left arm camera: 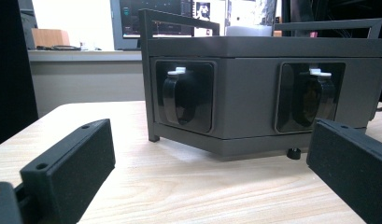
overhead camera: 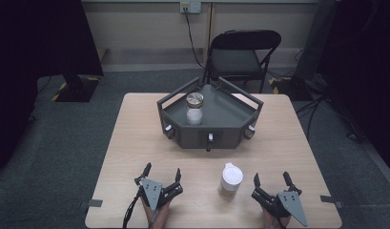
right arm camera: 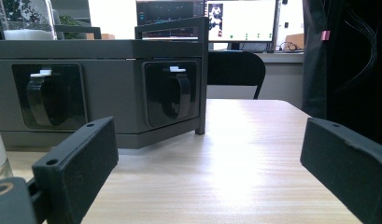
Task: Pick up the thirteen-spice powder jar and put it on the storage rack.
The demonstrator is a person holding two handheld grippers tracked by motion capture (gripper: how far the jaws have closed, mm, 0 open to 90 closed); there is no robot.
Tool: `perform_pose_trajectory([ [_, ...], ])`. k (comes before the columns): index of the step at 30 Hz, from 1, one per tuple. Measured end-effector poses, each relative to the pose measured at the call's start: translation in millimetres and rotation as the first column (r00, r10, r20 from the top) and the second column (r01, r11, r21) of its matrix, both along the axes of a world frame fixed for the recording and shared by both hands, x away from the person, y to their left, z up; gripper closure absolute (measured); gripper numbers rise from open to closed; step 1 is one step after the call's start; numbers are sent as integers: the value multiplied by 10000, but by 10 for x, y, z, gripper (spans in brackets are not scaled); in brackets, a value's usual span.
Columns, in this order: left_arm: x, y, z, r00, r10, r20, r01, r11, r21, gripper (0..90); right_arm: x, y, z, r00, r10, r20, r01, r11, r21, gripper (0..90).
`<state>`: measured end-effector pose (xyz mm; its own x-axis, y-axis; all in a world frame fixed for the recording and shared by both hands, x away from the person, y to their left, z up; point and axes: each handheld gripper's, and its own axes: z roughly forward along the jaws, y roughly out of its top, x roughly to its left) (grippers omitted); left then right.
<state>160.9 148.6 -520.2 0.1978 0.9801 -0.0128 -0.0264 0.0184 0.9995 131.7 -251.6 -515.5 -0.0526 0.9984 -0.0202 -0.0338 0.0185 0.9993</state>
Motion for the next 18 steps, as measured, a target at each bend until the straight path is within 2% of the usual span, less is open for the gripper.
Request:
perform_pose_trajectory([
  [6, 1, 0, 1, 10000, 0, -1, 0, 10000, -1, 4, 17, -15, 9, 9999, 98, -43, -98, 9999, 21, 2],
  [9, 1, 0, 1, 10000, 0, -2, 0, 10000, 1, 4, 26, -48, 66, 9994, 267, -223, -259, 9991, 350, 0],
  [13, 1, 0, 1, 10000, 1, -1, -1, 10000, 1, 4, -27, -73, 153, 9982, 550, 228, -570, 9934, 992, 0],
  [18, 1, 0, 1, 10000, 1, -1, -1, 10000, 0, 4, -103, 2, 304, 9886, 1250, 835, -1327, 9866, 946, 0],
])
